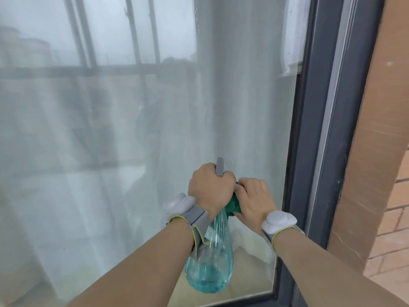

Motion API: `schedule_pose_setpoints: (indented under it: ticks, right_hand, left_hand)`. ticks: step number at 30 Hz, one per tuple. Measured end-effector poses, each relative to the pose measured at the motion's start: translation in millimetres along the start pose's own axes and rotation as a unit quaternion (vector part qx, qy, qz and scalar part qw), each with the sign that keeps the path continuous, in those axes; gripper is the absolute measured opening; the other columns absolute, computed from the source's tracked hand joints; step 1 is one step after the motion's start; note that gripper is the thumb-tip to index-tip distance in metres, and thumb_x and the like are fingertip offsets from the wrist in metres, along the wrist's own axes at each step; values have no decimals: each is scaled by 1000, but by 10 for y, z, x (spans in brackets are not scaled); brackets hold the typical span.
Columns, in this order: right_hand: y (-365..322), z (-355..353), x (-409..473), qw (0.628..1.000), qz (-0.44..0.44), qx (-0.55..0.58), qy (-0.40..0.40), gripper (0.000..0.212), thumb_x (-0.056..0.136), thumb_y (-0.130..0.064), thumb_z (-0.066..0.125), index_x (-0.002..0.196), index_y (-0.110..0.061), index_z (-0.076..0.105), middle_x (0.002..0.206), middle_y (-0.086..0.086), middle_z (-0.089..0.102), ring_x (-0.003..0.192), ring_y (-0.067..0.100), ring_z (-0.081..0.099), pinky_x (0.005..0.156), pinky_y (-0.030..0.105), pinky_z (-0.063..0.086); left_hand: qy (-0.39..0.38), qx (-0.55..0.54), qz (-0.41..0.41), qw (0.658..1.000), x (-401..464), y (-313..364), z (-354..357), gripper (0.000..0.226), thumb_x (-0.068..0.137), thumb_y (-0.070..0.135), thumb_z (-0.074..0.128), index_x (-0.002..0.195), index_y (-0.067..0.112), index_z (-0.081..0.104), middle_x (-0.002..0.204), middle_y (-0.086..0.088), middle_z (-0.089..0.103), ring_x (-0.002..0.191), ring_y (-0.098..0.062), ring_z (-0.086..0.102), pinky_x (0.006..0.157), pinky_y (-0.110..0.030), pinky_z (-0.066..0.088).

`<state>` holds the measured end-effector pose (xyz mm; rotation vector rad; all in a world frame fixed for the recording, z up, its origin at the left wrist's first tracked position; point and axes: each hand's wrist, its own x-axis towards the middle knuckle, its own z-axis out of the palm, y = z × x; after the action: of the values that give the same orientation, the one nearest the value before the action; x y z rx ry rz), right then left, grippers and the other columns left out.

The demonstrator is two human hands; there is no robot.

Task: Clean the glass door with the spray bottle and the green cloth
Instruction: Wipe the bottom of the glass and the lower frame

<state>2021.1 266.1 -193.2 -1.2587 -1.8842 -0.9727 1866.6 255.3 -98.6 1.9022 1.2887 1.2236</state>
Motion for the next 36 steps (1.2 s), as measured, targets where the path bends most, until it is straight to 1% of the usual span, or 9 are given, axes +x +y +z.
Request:
schedule_pose_setpoints:
  ticks: [4,8,12,16,19,22,26,32,36]
  right_hand:
    - [-151,95,268,1000,11,13,-9,44,72,-36,51,110,-14,43,97,7,50,80,30,47,73,35,30]
    - [-37,65,596,979,202,15,36,43,71,-39,67,104,-15,54,93,6,52,81,28,47,70,35,36]
    - [-2,2,795,835,506,90,197,44,72,-33,68,103,-6,55,97,10,51,87,31,52,72,48,50]
    - [-319,210,423,960,274,47,44,43,68,-28,71,104,-13,53,94,9,50,82,31,47,67,39,41]
    - [-356,292,300,993,107,28,-37,49,67,-27,72,109,-16,50,93,5,46,76,30,47,65,38,35]
    - [-154,153,558,964,260,57,28,36,70,-30,66,99,-14,55,91,7,52,80,29,48,65,41,44]
    - [51,-64,850,859,471,75,183,34,72,-24,67,100,-8,56,95,9,51,86,29,51,69,44,48]
    - [-135,180,363,992,127,11,-6,48,63,-26,71,104,-14,47,94,10,50,75,32,49,63,38,40]
    - [-128,155,302,977,212,20,22,53,68,-27,77,108,-15,45,97,9,48,78,31,48,66,40,43]
  left_hand:
    - [40,-7,7,999,28,-19,-65,17,89,17,56,75,12,46,71,-1,50,63,-22,43,59,-32,34]
    - [55,-33,43,997,82,21,-236,15,83,24,54,78,11,46,70,0,48,61,-21,41,58,-31,35]
    - [58,-51,45,996,137,9,-300,20,70,31,45,77,13,46,68,1,46,60,-23,38,58,-37,38]
    - [68,-50,46,995,135,-10,-315,26,70,31,45,80,8,51,69,0,49,62,-24,41,59,-38,41]
    - [74,-56,53,994,120,-8,-316,26,69,32,46,81,10,53,70,2,51,63,-22,44,59,-33,38]
    - [59,-61,59,995,106,-19,-338,22,70,32,46,78,12,51,69,3,50,62,-21,43,59,-33,38]
    - [47,-72,52,995,116,-27,-348,17,70,30,45,75,13,45,66,3,44,59,-21,37,58,-36,36]
    - [56,-47,58,996,85,13,-325,31,68,31,44,82,5,53,71,0,51,63,-22,43,59,-33,38]
    - [55,-49,58,996,74,20,-332,26,69,31,45,80,8,51,70,0,49,62,-23,41,59,-35,39]
